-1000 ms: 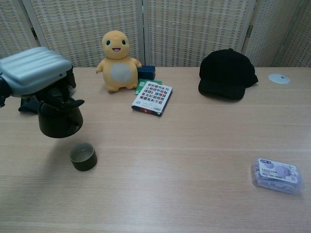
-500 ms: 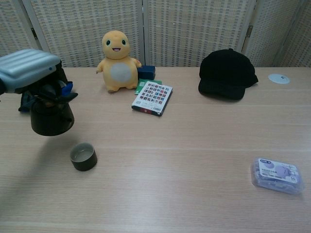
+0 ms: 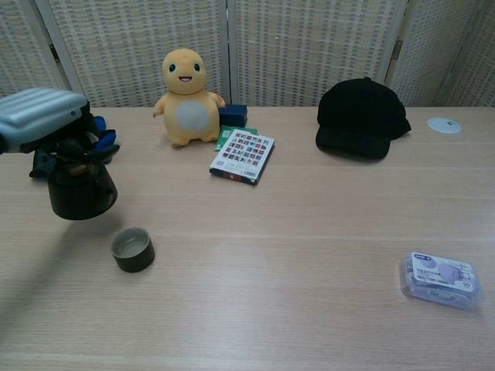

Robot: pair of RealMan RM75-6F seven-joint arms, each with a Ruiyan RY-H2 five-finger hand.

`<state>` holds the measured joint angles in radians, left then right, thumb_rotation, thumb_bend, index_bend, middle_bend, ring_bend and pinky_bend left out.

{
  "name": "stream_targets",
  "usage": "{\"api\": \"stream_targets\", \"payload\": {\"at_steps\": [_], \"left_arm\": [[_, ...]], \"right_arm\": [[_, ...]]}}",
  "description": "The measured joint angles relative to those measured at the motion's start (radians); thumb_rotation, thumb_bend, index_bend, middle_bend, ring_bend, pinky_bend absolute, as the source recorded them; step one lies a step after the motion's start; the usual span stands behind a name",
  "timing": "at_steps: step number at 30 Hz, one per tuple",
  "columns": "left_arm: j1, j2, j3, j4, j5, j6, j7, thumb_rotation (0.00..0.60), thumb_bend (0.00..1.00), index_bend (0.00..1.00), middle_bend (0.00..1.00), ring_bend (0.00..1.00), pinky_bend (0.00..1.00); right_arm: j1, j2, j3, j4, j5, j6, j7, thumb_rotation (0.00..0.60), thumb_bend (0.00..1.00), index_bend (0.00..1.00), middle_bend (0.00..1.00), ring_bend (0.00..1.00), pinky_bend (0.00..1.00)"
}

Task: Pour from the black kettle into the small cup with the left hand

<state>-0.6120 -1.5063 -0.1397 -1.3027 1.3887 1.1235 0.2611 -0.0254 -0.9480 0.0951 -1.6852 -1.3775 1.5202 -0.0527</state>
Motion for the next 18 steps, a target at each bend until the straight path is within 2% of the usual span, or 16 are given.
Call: {"api": "stream_targets", "payload": {"at_steps": [4,10,13,18], "left_arm": [[0.001,-0.001,0.000,0.002,-0.011,-0.004,0.000,0.250,0.36,1.00,1.00,0.97,0.49],[0.003,0.002,-0.001,-0.007,-0.028,-0.011,0.009,0.247,0.36,1.00,1.00,0.97,0.35],[0.003,0.004,-0.001,-0.010,-0.032,-0.013,0.011,0.251,0.36,1.00,1.00,0.97,0.25],[0.003,0.007,-0.001,-0.015,-0.040,-0.018,0.006,0.246,0.36,1.00,1.00,0.97,0.19]], "right_arm": [[0.000,0.000,0.001,-0.002,0.004,-0.001,-0.003,0.600,0.17,0.38,0.38,0.31,0.38],[0.002,0.001,0.002,-0.007,0.005,-0.002,-0.009,0.600,0.17,0.38,0.38,0.31,0.36],[0.003,0.001,0.002,-0.009,0.006,-0.004,-0.011,0.600,0.17,0.38,0.38,0.31,0.36],[0.003,0.001,0.002,-0.011,0.008,-0.004,-0.014,0.600,0.17,0.38,0.38,0.31,0.36]]}}
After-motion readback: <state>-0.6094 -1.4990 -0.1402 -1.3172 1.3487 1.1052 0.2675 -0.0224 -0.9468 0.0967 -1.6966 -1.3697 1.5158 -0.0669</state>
